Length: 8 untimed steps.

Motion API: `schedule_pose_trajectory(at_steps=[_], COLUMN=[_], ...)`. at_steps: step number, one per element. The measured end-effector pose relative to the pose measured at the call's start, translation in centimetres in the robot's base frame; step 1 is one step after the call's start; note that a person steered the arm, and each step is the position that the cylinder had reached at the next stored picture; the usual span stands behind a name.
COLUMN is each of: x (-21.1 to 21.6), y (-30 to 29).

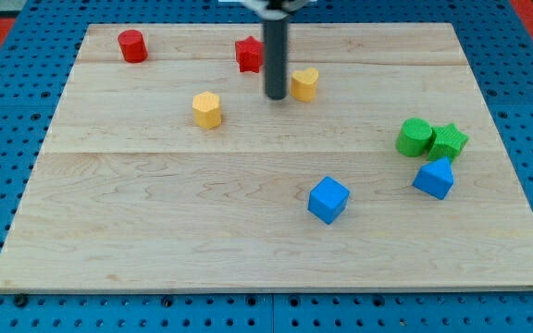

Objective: Place the heart in a horizontal line with red star

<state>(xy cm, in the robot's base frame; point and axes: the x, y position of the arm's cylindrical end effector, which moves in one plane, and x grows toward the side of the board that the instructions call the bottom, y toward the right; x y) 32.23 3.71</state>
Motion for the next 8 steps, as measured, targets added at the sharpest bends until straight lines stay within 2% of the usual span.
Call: schedule_pose_trajectory(at_steps=[1, 2, 3, 4, 6, 8], x=[-3.0, -2.6, -0.4, 1.2, -2.3, -2.3], y=[6.5, 7.5, 4.3, 11.7, 14.0, 16.3])
